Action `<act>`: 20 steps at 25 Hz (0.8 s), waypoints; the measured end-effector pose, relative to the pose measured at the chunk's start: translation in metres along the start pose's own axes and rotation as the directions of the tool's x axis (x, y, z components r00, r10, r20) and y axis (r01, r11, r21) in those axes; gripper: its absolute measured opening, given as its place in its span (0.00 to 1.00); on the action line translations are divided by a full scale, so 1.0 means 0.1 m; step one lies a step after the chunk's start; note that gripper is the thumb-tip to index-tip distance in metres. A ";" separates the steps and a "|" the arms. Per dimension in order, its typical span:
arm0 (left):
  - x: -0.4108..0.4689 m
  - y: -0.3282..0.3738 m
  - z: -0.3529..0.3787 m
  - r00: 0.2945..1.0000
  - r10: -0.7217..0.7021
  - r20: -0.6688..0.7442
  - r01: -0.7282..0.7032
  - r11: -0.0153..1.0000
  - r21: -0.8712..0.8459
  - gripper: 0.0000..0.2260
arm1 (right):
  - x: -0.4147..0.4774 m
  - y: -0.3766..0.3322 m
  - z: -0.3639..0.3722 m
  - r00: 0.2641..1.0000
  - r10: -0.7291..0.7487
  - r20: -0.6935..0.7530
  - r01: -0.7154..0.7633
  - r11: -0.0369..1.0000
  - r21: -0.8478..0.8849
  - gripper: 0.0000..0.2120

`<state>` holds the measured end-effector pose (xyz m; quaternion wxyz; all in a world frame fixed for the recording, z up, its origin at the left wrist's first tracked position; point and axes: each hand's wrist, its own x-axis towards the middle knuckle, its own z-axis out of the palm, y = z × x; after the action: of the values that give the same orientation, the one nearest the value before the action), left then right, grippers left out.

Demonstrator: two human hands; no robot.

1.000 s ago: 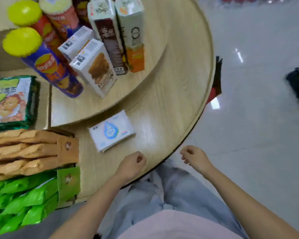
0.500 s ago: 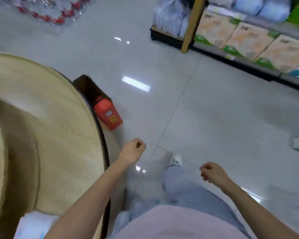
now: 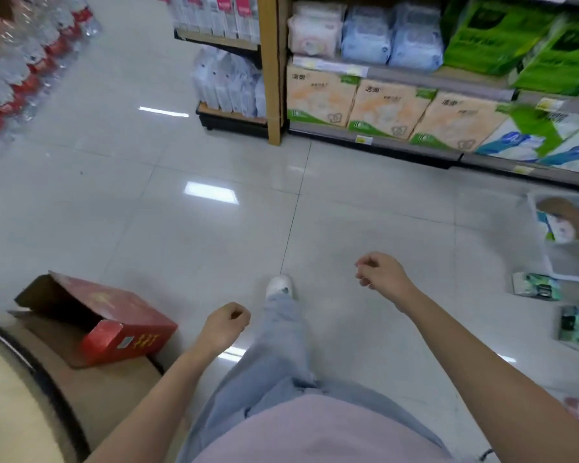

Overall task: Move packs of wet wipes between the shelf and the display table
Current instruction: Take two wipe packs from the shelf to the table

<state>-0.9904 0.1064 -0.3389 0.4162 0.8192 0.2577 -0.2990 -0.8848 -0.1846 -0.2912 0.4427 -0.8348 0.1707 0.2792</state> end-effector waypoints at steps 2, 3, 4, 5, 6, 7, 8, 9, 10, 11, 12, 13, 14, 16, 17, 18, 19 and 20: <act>0.43 0.31 -0.16 1.000 0.002 0.019 -0.003 1.000 0.023 0.06 | 0.39 -0.24 -0.16 1.000 0.005 -0.027 -0.004 1.000 0.030 0.07; 0.64 0.48 -0.24 0.999 0.009 0.033 -0.010 1.000 0.029 0.05 | 0.57 -0.32 -0.24 0.999 0.021 -0.033 -0.020 0.999 0.036 0.07; 0.86 0.68 -0.33 0.999 0.018 0.051 -0.020 0.999 0.033 0.05 | 0.76 -0.41 -0.32 0.998 0.049 -0.040 -0.047 0.998 0.048 0.07; 1.07 0.90 -0.42 0.997 0.024 0.068 -0.027 0.998 0.049 0.05 | 0.90 -0.48 -0.41 0.995 0.090 -0.051 -0.087 0.995 0.055 0.07; 1.29 1.19 -0.53 0.996 0.029 0.085 -0.035 0.997 0.066 0.05 | 1.06 -0.57 -0.53 0.989 0.132 -0.067 -0.127 0.990 0.065 0.07; 1.48 1.47 -0.62 0.994 0.044 0.102 -0.052 0.996 0.073 0.05 | 1.19 -0.64 -0.63 0.984 0.160 -0.081 -0.154 0.985 0.075 0.07; 1.67 1.77 -0.72 0.990 0.077 0.118 -0.086 0.993 0.076 0.05 | 1.31 -0.69 -0.72 0.980 0.177 -0.094 -0.169 0.982 0.090 0.07; 1.86 2.11 -0.83 0.984 0.117 0.132 -0.129 0.988 0.087 0.05 | 1.43 -0.76 -0.82 0.975 0.196 -0.109 -0.183 0.976 0.118 0.07; 2.02 2.44 -0.92 0.978 0.156 0.139 -0.172 0.980 0.105 0.05 | 1.53 -0.81 -0.91 0.968 0.218 -0.129 -0.200 0.970 0.138 0.07; 2.21 2.80 -1.01 0.969 0.201 0.146 -0.219 0.969 0.118 0.05 | 1.68 -0.87 -1.03 0.961 0.238 -0.144 -0.216 0.965 0.152 0.08; 2.38 3.14 -1.06 0.958 0.241 0.154 -0.260 0.959 0.114 0.05 | 1.82 -0.91 -1.13 0.953 0.260 -0.153 -0.234 0.957 0.169 0.08; 2.53 3.44 -1.10 0.947 0.277 0.160 -0.295 0.950 0.105 0.05 | 1.97 -0.95 -1.22 0.947 0.281 -0.154 -0.251 0.950 0.188 0.08; 2.68 3.72 -1.12 0.940 0.301 0.160 -0.319 0.943 0.097 0.05 | 2.12 -0.99 -1.31 0.943 0.296 -0.151 -0.262 0.942 0.211 0.08; 3.01 4.25 -1.10 0.927 0.340 0.159 -0.354 0.932 0.072 0.05 | 2.53 -1.07 -1.53 0.941 0.303 -0.153 -0.264 0.936 0.234 0.08; 3.15 4.47 -1.07 0.921 0.352 0.169 -0.366 0.929 0.062 0.05 | 2.73 -1.13 -1.64 0.943 0.297 -0.151 -0.257 0.937 0.239 0.08; 3.21 4.61 -1.05 0.916 0.358 0.179 -0.373 0.926 0.058 0.04 | 2.88 -1.21 -1.74 0.947 0.281 -0.153 -0.241 0.941 0.237 0.08; 3.36 4.84 -1.02 0.913 0.368 0.176 -0.380 0.924 0.038 0.05 | 3.13 -1.33 -1.91 0.952 0.258 -0.162 -0.217 0.948 0.234 0.08; 3.48 5.04 -1.00 0.913 0.374 0.162 -0.381 0.924 0.018 0.06 | 3.35 -1.47 -2.07 0.959 0.228 -0.167 -0.189 0.957 0.221 0.08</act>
<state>-0.3856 -0.0123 -0.2709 0.4645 0.8376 0.0539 -0.2824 -0.4779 -0.2893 -0.3092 0.4750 -0.7855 0.3271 0.2245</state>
